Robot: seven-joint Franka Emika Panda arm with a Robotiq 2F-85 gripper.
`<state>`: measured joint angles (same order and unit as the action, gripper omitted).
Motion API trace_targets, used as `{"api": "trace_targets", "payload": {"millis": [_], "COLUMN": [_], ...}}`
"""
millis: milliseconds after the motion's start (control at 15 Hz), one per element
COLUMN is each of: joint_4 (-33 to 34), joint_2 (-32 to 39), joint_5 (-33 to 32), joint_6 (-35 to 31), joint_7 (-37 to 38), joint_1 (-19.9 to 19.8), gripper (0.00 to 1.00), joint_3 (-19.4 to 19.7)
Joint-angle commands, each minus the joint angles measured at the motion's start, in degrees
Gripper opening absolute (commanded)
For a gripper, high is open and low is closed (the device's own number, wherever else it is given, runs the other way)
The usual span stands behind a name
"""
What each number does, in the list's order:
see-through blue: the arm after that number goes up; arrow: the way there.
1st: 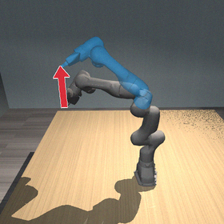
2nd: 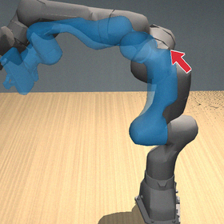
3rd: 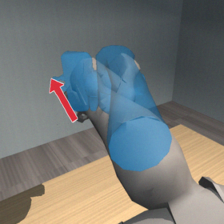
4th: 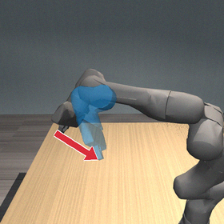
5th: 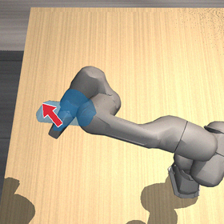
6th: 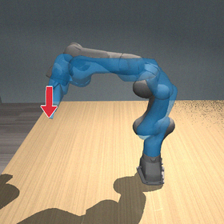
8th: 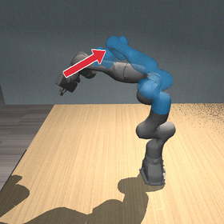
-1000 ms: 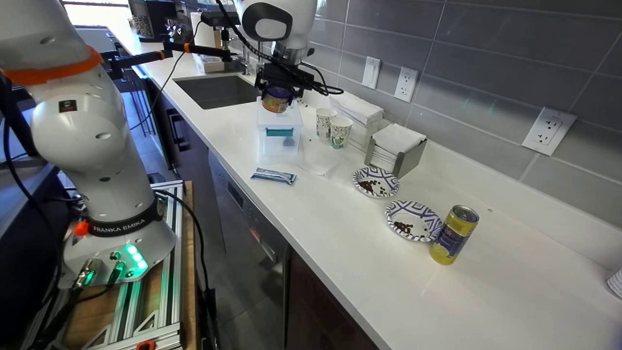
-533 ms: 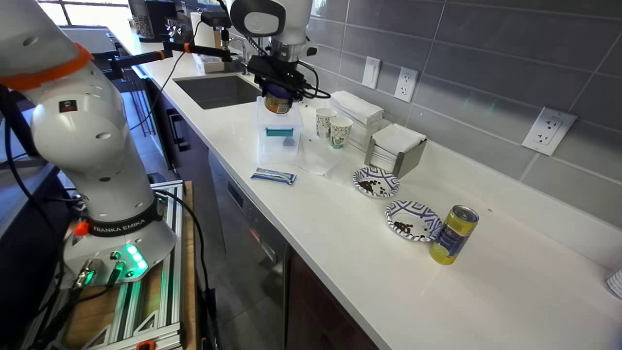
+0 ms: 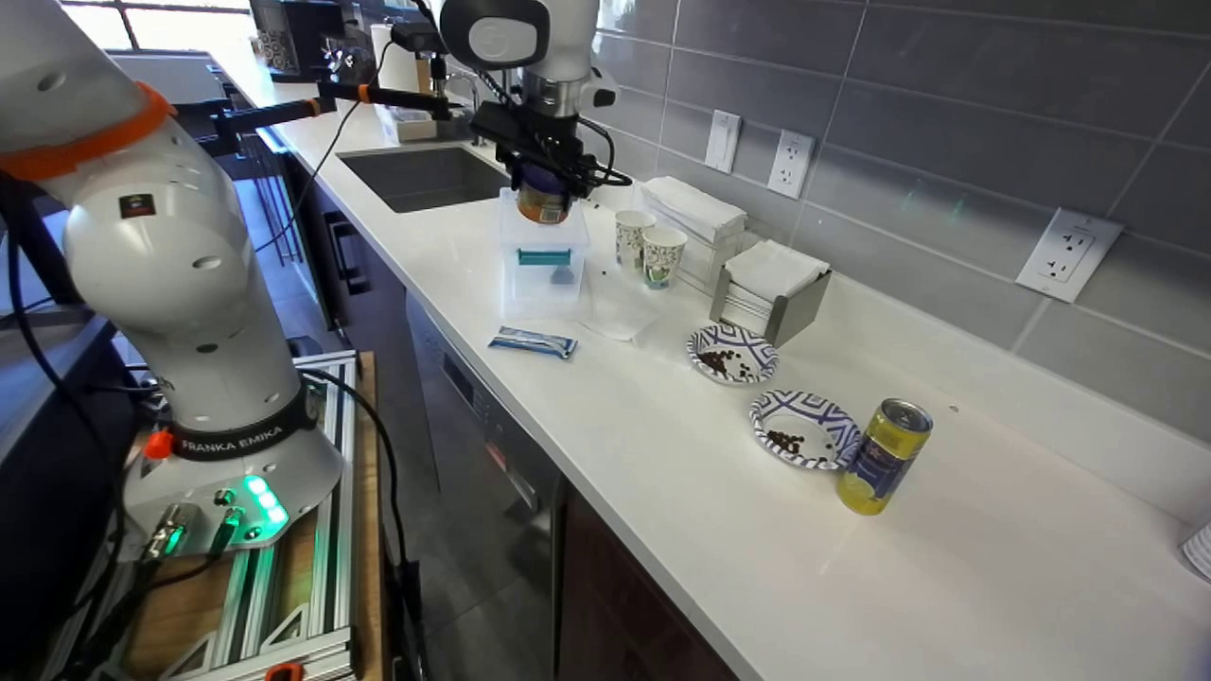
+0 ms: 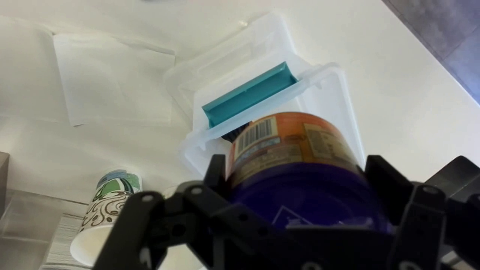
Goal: Remove the container with the blue lid from the clear container on the left.
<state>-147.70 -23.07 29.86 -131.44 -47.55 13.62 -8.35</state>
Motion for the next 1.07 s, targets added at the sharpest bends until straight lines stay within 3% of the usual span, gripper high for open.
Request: {"api": "trace_targets", "payload": {"millis": [0, 67, 533, 1000], "joint_4": [0.0, 0.0, -1.3, -4.1], "joint_2": [0.1, 0.1, 1.5, 6.2], "joint_5": [-1.1, -1.1, -7.6, -12.9], "joint_6": [-0.2, -0.2, -11.1, -18.2], "joint_7": [0.8, 0.8, 13.1, 22.8], "joint_1": [2.1, 2.1, -1.3, -4.9], "gripper": [0.93, 0.68, 0.68, 0.68], "joint_3": [2.0, 2.0, 3.0, 7.7]}}
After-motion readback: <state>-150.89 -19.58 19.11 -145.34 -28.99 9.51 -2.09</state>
